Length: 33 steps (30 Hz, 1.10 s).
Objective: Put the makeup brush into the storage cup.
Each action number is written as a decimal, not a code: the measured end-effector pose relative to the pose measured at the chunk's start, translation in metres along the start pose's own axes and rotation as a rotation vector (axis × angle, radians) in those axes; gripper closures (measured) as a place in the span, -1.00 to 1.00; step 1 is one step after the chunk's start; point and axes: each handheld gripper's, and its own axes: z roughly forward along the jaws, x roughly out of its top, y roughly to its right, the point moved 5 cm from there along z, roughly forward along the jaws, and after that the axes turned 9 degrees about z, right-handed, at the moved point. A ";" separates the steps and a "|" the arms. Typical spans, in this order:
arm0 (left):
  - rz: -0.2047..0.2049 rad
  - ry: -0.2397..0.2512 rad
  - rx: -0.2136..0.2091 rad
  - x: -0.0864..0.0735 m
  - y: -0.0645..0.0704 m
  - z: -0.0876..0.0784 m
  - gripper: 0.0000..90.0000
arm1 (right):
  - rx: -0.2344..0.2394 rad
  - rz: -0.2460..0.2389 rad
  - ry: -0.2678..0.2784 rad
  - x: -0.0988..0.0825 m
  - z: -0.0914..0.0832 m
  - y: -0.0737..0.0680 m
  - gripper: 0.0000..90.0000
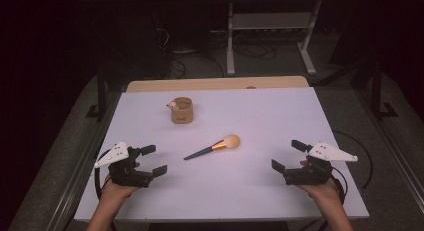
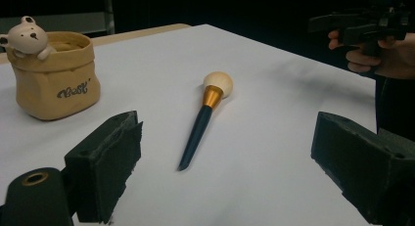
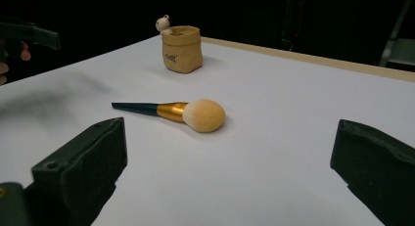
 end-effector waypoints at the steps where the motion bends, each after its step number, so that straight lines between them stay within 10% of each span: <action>1: -0.002 0.002 0.001 0.000 0.000 0.000 -0.76 | -0.002 0.004 -0.002 -0.001 0.000 0.000 -1.00; 33: 0.011 0.004 -0.010 0.005 -0.002 0.006 -0.76 | 0.004 0.000 0.003 0.001 0.001 -0.001 -1.00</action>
